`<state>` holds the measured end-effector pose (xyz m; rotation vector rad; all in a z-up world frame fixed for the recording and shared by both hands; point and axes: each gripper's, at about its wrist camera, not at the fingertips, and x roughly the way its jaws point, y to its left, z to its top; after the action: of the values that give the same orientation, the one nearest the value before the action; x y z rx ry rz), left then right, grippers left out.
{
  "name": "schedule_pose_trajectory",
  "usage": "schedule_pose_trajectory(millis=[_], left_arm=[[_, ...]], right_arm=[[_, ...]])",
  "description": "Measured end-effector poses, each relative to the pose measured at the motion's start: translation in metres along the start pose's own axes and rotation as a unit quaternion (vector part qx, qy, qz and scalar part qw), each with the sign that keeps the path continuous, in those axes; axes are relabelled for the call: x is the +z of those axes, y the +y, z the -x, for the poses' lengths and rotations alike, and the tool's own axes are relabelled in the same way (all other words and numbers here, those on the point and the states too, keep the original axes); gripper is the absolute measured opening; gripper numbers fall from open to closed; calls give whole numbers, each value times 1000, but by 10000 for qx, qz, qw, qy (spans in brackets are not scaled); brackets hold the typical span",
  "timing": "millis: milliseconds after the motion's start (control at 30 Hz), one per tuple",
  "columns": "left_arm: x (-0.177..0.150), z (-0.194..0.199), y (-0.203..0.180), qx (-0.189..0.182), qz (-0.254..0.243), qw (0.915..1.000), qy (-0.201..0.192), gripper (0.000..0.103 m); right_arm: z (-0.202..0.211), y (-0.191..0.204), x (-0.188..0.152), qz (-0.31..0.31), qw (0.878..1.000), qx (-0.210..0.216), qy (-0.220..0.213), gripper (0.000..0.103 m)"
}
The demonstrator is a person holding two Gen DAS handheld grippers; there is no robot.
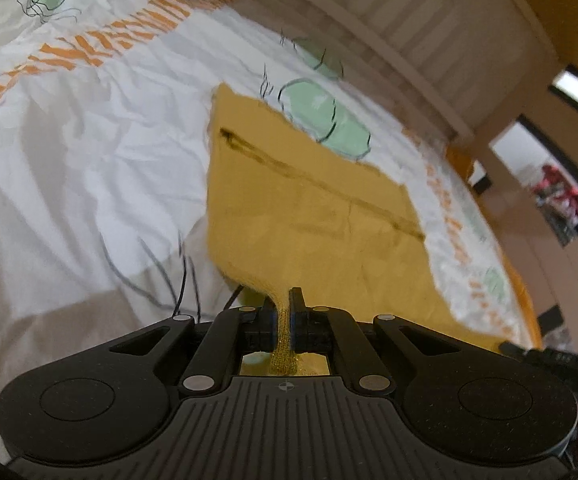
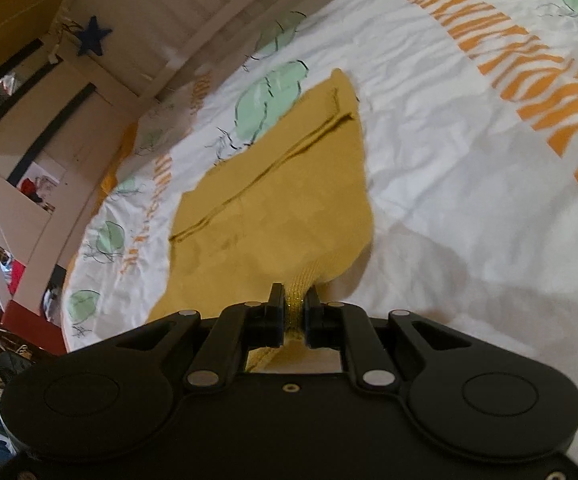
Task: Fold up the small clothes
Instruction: 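Lift the hem with both grippers and fold it toward the collar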
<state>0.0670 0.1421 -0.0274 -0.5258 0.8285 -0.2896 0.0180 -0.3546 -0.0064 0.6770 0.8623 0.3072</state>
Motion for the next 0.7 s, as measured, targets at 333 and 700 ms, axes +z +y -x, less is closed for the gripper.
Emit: schedule_pose_trajectory(millis=[333,700], left_arm=[[62,-2,-9,-184,-8,9980,-597,4],[131,-52,-14,-66,-60,9953,-968,4]], right_arm=[[-12,18,47,108,9982,356,-476,17],[-60,27,128,488,9937,254,-980,17]])
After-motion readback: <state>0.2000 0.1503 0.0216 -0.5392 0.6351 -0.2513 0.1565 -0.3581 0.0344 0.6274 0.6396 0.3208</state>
